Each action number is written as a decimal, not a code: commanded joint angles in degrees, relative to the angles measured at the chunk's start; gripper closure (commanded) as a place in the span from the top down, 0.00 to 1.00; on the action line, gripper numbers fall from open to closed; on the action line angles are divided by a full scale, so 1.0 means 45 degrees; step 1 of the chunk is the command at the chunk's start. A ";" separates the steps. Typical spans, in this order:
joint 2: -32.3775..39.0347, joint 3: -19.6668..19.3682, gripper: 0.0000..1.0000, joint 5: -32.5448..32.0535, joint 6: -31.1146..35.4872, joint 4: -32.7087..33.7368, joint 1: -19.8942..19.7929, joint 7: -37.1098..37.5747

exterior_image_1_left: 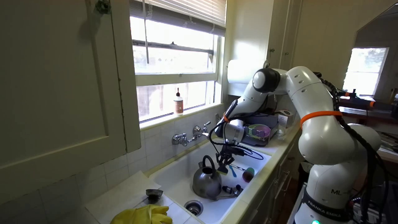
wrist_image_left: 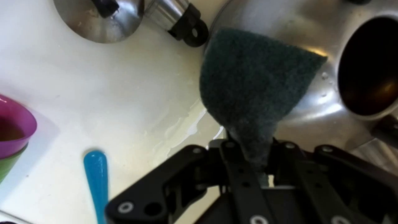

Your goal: Use the sponge to scrub the teapot

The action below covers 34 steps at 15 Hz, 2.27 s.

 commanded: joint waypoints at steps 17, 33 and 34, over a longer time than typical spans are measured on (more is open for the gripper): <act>0.3048 -0.1256 0.04 0.0276 0.0364 0.4081 0.1256 0.4570; 0.3013 -0.0735 0.04 -0.0228 -0.0208 0.4519 0.1221 0.3490; 0.2930 -0.0957 0.04 -0.0389 -0.0313 0.4384 0.1368 0.3556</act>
